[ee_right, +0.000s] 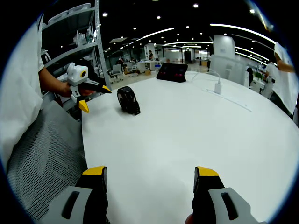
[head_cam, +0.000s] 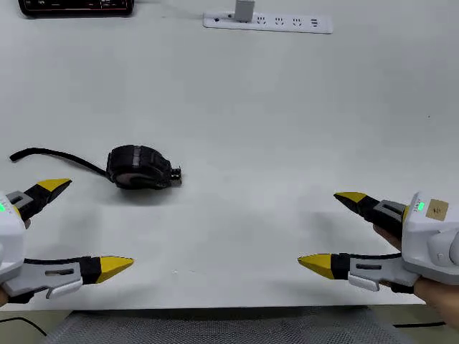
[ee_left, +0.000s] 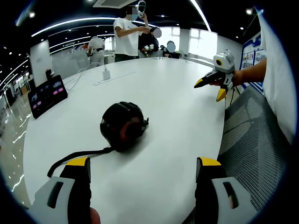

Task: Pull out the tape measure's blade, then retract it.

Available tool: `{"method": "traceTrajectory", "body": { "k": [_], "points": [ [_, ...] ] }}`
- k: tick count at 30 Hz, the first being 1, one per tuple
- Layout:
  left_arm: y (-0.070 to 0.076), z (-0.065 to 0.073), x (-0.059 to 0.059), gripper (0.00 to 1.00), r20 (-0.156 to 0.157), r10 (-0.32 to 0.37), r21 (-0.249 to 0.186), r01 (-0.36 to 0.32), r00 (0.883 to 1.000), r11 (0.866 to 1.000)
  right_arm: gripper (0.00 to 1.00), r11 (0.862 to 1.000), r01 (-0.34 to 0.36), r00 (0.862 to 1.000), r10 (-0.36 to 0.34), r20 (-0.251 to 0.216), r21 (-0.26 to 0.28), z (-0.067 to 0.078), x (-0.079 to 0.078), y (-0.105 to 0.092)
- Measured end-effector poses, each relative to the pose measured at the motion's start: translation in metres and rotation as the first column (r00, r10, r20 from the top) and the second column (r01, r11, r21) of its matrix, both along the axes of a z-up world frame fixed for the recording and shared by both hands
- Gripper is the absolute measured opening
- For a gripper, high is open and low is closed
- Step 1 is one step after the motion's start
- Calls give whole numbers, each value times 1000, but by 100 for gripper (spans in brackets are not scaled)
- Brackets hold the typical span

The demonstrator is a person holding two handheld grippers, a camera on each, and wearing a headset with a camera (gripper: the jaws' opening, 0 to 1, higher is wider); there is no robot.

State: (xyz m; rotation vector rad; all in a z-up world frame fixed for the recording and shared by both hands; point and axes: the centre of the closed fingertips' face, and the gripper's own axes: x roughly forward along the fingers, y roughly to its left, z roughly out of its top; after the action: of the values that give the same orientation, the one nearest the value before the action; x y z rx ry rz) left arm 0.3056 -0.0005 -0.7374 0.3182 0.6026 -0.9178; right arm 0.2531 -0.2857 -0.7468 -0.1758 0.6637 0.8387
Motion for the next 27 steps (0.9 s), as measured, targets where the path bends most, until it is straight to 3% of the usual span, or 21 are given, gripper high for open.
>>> {"method": "traceTrajectory", "body": {
  "k": [3,12,19,22,25,27],
  "points": [
    [-1,4,1,90,16,0,-15,0,1000,1000,74,1000,0,1000,0,-3,1,0,0,0],
    [-2,5,-1,94,-8,14,-44,-15,1000,999,73,1000,-1,1000,1,-6,2,-1,-1,2],
    [-2,7,0,93,-1,13,-43,-13,1000,999,73,1000,-2,1000,2,-7,-1,-1,-1,2],
    [0,5,0,86,-9,17,-34,-18,1000,999,73,1000,-1,1000,1,-6,-1,-1,-1,2],
    [1,7,2,87,23,21,-15,-20,1000,1000,73,1000,-1,1000,1,-7,0,-1,0,2],
    [0,8,2,85,17,22,-23,-21,1000,1000,74,1000,-1,1000,1,-5,0,-1,0,2]
  ]
}}
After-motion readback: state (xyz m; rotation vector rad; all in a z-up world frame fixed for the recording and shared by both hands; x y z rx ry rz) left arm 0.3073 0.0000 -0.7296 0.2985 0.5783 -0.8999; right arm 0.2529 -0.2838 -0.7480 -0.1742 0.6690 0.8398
